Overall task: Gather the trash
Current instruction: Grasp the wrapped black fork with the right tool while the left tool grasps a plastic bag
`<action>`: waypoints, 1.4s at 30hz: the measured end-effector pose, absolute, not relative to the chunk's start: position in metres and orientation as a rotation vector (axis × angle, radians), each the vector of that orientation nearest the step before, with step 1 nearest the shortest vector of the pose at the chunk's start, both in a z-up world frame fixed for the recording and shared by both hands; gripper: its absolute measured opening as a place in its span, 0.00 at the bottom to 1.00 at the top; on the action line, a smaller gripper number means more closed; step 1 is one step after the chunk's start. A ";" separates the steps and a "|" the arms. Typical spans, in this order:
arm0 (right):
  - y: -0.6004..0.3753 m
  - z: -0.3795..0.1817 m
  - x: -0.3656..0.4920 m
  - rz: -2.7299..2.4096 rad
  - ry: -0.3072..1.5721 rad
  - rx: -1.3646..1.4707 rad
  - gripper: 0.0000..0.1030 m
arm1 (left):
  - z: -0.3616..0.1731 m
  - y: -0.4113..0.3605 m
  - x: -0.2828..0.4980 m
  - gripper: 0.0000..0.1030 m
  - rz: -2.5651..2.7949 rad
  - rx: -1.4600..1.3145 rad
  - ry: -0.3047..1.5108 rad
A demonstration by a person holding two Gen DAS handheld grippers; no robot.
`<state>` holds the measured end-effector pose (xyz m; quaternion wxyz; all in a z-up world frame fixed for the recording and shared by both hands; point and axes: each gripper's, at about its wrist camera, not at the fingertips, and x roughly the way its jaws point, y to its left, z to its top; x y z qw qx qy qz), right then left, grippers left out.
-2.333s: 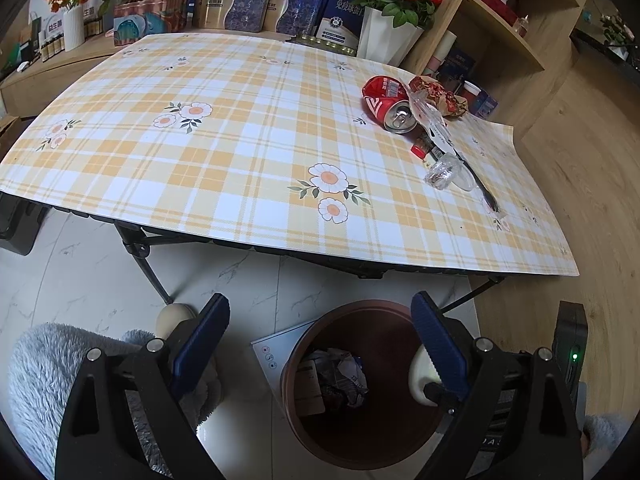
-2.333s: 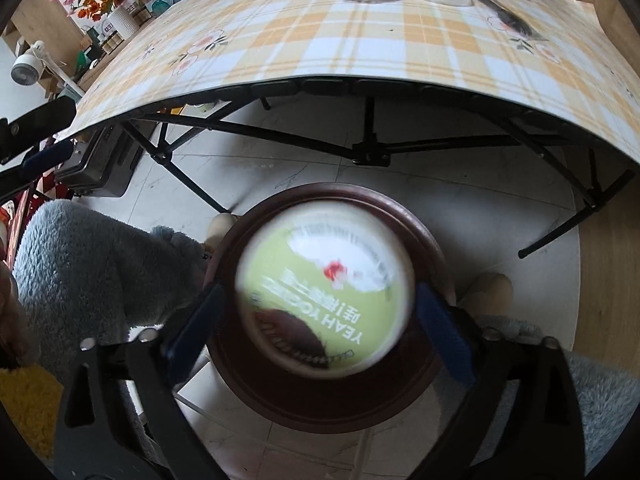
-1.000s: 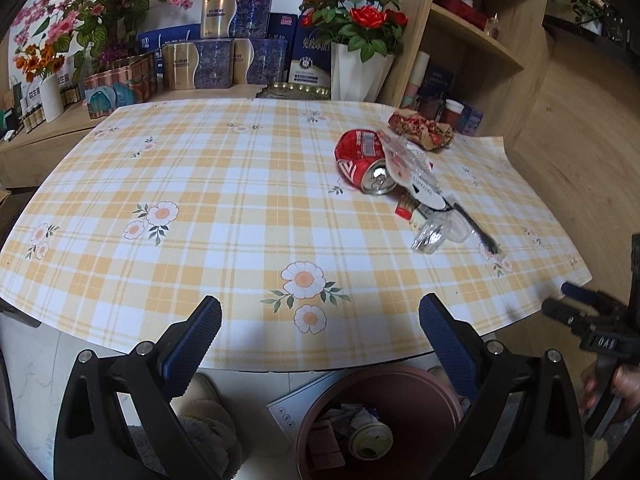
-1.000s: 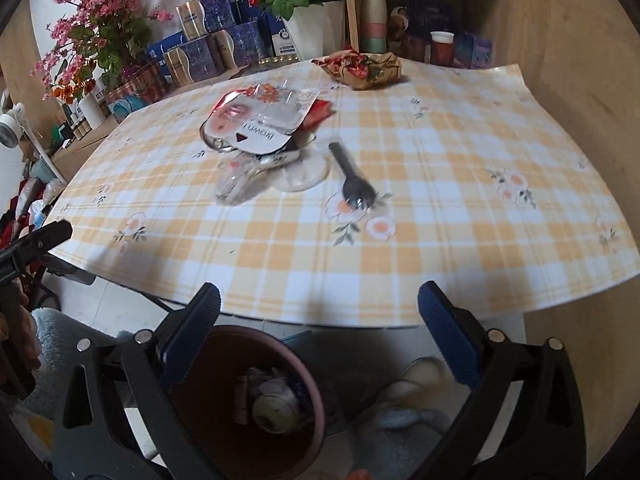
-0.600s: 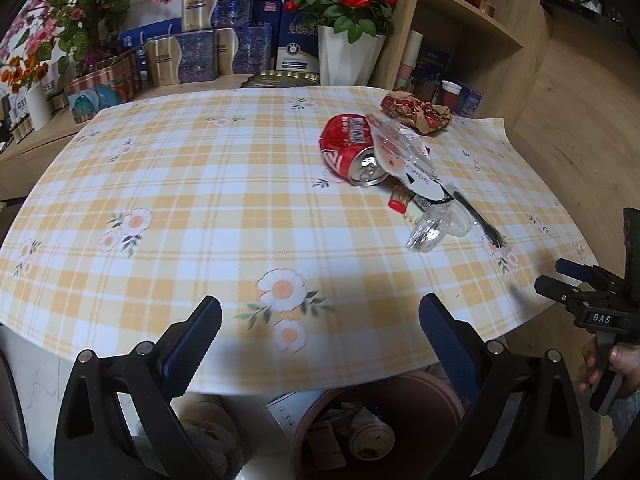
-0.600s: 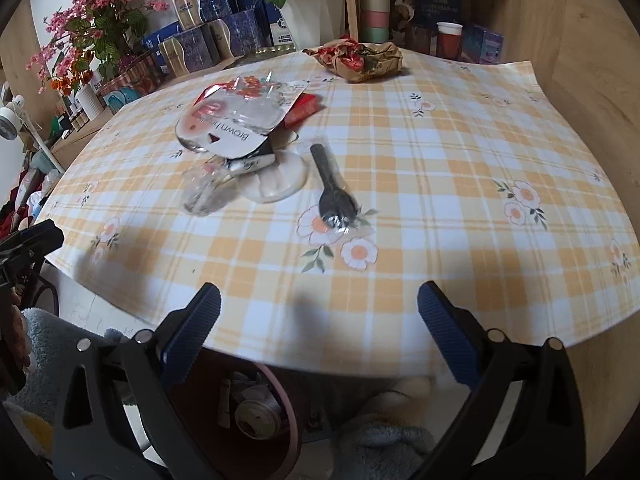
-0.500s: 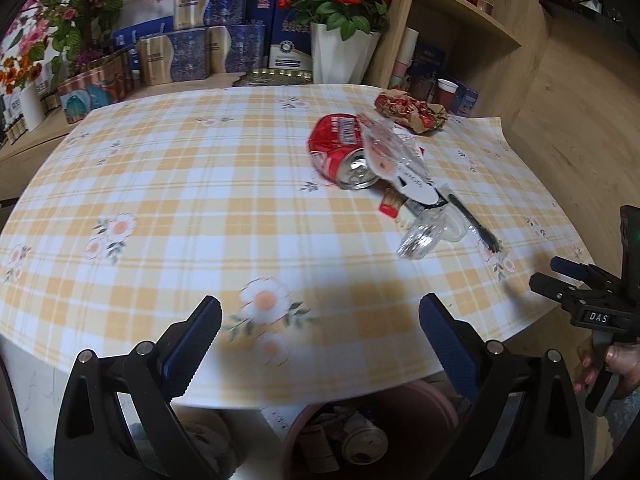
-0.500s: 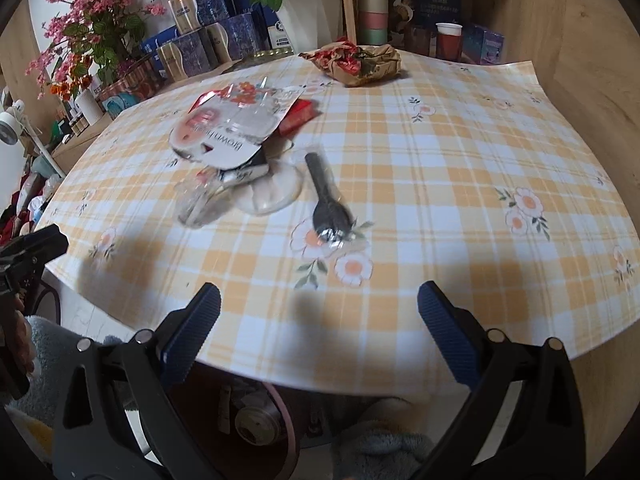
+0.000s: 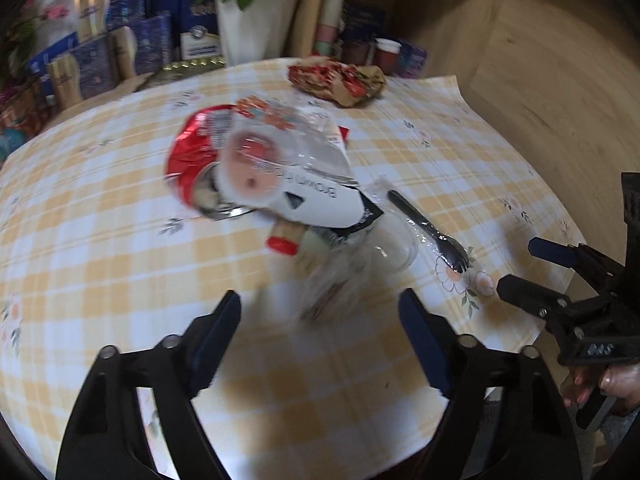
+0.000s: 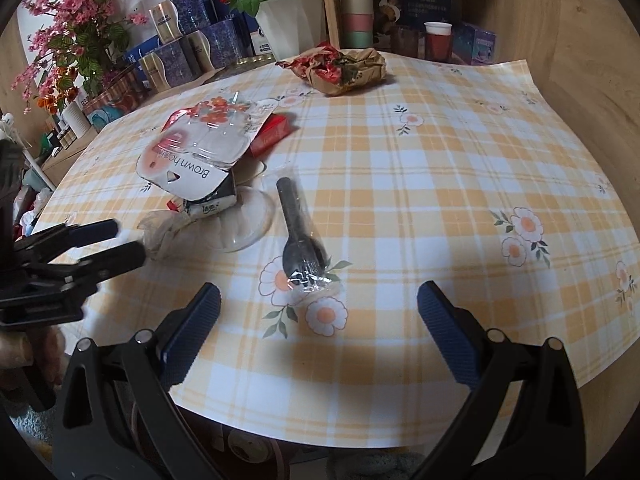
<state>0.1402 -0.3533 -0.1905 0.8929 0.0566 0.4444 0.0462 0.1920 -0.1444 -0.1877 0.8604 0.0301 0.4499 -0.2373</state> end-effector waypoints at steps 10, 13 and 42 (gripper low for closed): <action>-0.349 -0.195 0.156 0.150 0.943 0.081 0.72 | -0.200 -0.136 0.204 0.24 -0.546 -0.010 1.021; -0.348 -0.198 0.167 0.160 0.948 0.079 0.64 | -0.199 -0.118 0.196 0.22 -0.537 -0.062 1.033; -0.332 -0.191 0.183 0.162 0.928 0.105 0.14 | -0.171 -0.052 0.141 0.22 -0.576 -0.118 0.971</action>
